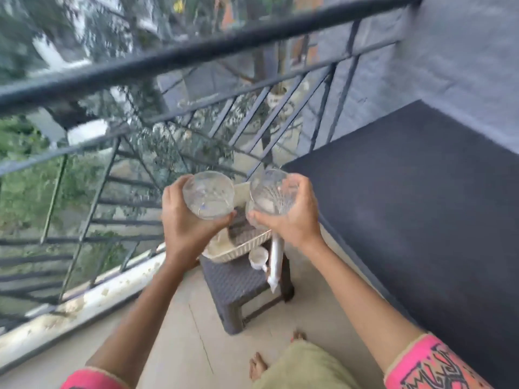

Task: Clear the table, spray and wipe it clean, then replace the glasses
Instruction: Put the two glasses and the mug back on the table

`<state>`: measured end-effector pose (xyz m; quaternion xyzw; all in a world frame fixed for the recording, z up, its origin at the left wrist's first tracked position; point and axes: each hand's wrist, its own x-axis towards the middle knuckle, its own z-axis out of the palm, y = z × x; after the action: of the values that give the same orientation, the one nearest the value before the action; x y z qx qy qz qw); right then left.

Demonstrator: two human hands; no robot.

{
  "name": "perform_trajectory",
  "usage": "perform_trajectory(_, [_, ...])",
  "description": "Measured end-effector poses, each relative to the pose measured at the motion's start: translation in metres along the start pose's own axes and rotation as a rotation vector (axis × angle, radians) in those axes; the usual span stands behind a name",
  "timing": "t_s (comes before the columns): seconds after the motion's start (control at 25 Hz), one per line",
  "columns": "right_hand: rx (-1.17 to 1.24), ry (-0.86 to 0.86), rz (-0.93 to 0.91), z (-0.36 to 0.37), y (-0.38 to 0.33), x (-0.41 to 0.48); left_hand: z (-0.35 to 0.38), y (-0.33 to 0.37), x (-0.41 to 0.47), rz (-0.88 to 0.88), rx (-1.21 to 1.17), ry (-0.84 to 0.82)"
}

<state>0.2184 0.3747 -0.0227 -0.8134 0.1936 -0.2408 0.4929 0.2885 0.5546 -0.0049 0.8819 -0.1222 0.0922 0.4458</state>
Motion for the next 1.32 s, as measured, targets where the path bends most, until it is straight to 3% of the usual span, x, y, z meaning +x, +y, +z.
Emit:
perform_trajectory(0.32, [0.047, 0.490, -0.114, -0.194, -0.079, 0.048, 0.054, 0.203, 0.049, 0.267, -0.235, -0.036])
perform_trajectory(0.48, [0.037, 0.668, -0.101, -0.293, -0.070, 0.038, 0.117, 0.290, 0.018, 0.373, -0.369, -0.121])
perform_trajectory(0.64, [-0.009, 0.737, -0.050, -0.384, -0.032, 0.016, 0.186, 0.355, -0.031, 0.388, -0.464, -0.220])
perform_trajectory(0.92, [-0.122, 0.894, 0.108, -0.522, 0.055, -0.035, 0.314, 0.434, -0.117, 0.377, -0.517, -0.432])
perform_trajectory(1.32, [-0.189, 1.065, 0.369, -0.581, 0.148, -0.068, 0.422, 0.459, -0.164, 0.386, -0.421, -0.736])
